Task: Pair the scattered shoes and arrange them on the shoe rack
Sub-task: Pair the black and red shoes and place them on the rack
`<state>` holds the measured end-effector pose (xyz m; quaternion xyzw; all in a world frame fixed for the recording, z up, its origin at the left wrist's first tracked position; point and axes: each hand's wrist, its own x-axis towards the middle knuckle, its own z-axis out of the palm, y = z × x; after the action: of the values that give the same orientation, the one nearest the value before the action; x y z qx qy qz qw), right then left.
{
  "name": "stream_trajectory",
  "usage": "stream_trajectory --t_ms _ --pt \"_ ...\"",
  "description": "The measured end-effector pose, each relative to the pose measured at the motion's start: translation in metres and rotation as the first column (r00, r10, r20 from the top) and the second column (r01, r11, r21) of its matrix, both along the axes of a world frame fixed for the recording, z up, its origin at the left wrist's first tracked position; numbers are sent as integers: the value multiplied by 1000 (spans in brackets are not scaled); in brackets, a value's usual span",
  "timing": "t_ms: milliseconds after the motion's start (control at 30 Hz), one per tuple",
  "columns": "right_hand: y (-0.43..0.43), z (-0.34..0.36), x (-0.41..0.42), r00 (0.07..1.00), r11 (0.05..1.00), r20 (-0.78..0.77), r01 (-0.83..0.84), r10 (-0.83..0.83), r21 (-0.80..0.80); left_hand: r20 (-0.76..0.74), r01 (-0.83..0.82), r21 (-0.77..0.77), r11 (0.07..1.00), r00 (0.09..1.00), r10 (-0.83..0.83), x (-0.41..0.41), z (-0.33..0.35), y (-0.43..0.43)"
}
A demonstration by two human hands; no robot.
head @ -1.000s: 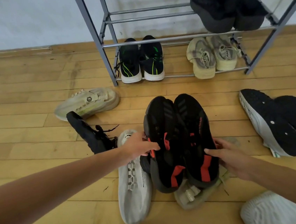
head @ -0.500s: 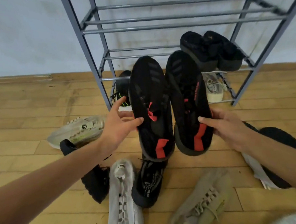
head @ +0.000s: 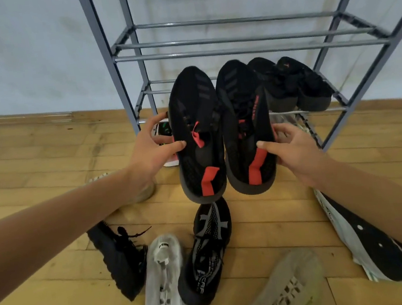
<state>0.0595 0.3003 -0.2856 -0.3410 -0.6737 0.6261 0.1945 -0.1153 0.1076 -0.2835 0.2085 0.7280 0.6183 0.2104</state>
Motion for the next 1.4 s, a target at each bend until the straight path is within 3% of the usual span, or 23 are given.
stream_trajectory --t_ms 167,367,567,733,867,933,1100,1267,1333,1400 --pt "7 13 -49 993 995 -75 92 -95 -44 71 -146 40 988 987 143 -46 8 25" --pt "15 13 -117 989 994 -109 96 -102 -56 -22 -288 -10 958 957 288 -109 7 49" --pt "41 -7 -164 990 990 -64 123 -127 -63 -134 -307 -125 944 948 290 -148 -6 81" --pt "59 -15 -187 988 992 -99 118 -122 -46 -239 -376 -115 920 909 342 -164 1 103" --pt "65 -16 -191 1000 1000 -10 -6 6 18 -180 -244 -226 943 962 206 -159 -13 113" --pt "65 -16 -189 997 996 34 -71 69 54 -241 -181 -324 928 965 104 -155 -19 115" --pt "49 -4 -174 994 984 65 -102 93 143 -364 -206 -338 918 928 74 -148 -14 111" --pt "26 5 -143 1000 988 9 -26 25 151 -641 -212 -327 921 765 -52 -94 -27 81" --pt "17 0 -126 1000 994 8 13 -14 107 -748 -88 -270 959 646 -151 -65 -38 63" --pt "6 -9 -106 999 996 26 37 -39 87 -763 49 -293 955 589 -265 -36 -57 44"
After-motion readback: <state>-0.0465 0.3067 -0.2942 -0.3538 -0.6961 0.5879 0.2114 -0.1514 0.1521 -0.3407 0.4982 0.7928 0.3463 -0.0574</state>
